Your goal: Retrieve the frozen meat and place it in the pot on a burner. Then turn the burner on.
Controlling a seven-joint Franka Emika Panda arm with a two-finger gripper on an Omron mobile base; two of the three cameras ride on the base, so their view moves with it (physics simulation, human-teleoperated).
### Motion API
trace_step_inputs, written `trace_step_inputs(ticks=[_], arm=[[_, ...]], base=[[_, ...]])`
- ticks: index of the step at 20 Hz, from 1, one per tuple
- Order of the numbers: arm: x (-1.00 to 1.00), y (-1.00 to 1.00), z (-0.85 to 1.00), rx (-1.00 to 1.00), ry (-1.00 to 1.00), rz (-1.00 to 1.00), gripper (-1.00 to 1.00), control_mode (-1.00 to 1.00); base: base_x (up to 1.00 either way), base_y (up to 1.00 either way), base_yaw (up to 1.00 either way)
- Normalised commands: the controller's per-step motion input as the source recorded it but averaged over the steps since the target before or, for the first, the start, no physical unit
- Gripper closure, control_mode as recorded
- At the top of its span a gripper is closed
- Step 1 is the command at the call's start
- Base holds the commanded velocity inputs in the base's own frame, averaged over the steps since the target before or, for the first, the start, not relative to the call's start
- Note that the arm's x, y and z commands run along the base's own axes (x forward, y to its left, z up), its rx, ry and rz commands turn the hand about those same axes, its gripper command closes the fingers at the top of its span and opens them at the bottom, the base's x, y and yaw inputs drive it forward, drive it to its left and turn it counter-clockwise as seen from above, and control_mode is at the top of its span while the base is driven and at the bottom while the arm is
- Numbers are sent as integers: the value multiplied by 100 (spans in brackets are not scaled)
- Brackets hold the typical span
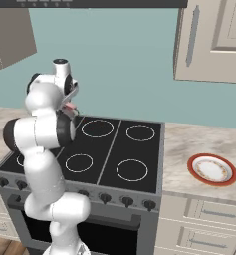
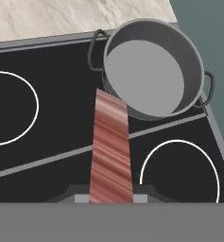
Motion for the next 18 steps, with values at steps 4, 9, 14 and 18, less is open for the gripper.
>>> trace_step_inputs(ticks=[4, 9, 14, 18], arm=[[37, 60, -23, 0, 0, 0, 100, -100], [42, 55, -25, 0, 0, 0, 100, -100], [40, 24, -7, -3, 0, -4, 100, -100], [52, 34, -14, -2, 4, -5, 100, -100]], base=[[0, 0, 0], [0, 0, 0], [0, 0, 0], [0, 0, 0]])
